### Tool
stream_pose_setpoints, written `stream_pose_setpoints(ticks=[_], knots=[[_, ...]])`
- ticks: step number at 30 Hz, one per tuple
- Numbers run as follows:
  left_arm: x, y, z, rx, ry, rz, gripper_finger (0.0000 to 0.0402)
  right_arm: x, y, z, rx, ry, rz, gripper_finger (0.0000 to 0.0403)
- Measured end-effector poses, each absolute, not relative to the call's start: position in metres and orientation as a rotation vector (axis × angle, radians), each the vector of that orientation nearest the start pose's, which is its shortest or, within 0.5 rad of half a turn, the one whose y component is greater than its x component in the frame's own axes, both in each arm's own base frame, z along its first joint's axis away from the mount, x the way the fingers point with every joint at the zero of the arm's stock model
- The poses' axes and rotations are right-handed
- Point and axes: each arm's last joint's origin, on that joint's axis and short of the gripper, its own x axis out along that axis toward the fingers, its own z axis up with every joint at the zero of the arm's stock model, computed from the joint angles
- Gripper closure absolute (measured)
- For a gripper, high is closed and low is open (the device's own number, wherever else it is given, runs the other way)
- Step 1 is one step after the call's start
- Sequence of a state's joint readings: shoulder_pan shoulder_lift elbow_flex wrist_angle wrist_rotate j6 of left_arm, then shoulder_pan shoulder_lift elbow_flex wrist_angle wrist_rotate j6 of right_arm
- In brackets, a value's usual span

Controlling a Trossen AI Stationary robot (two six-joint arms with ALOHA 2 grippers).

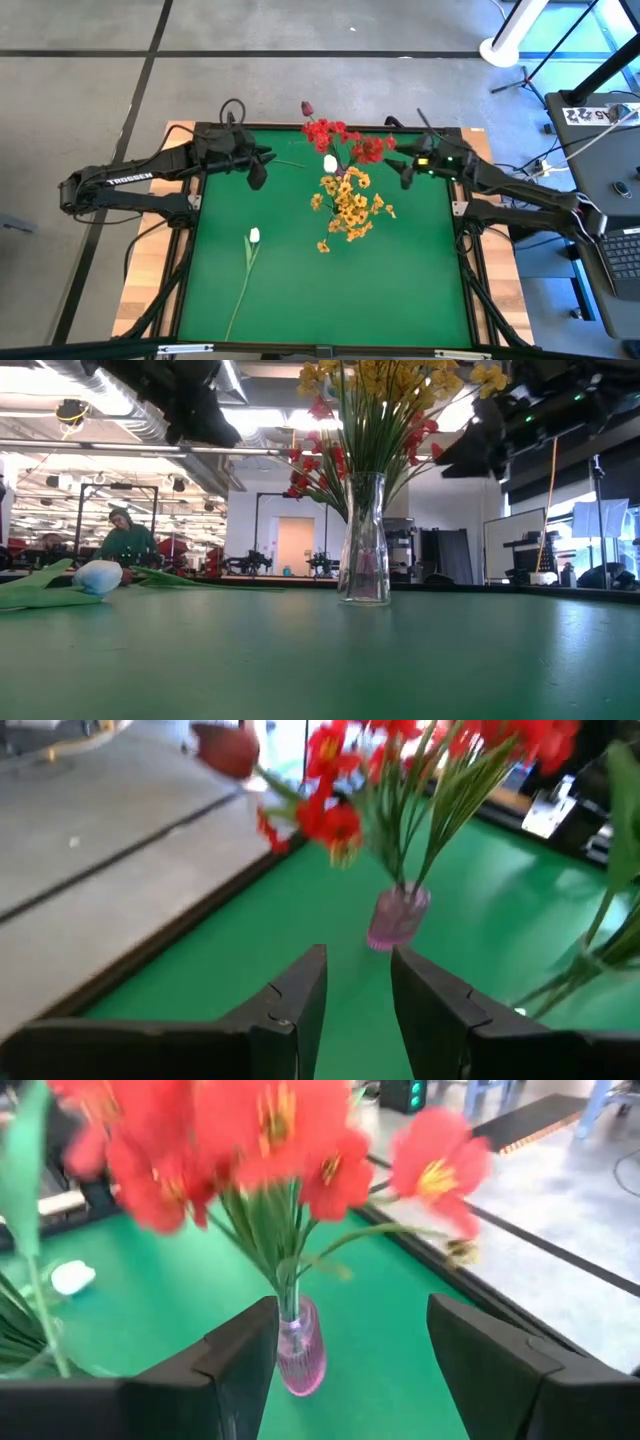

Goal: Sort flowers into vase by color
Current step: Put the white tulip into the transparent vase

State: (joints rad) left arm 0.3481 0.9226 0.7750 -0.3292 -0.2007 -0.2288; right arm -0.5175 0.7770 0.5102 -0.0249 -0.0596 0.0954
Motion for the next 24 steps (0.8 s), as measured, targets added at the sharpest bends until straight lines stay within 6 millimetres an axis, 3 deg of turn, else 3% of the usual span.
stream_pose_setpoints(ticks=[9, 17, 24], knots=[[0.18, 0.072, 0.263, -0.341, 0.517, 0.632, 0.0292, 0.128, -0.07, 0.278, 0.241, 0.086, -0.424, 0.0148], [0.176, 0.072, 0.236, -0.368, 0.542, 0.684, 0.0292, 0.127, -0.067, 0.279, 0.267, 0.074, -0.362, 0.0148], [0.178, 0.072, 0.234, -0.365, 0.506, 0.686, 0.0292, 0.129, -0.068, 0.277, 0.276, 0.091, -0.363, 0.0148]])
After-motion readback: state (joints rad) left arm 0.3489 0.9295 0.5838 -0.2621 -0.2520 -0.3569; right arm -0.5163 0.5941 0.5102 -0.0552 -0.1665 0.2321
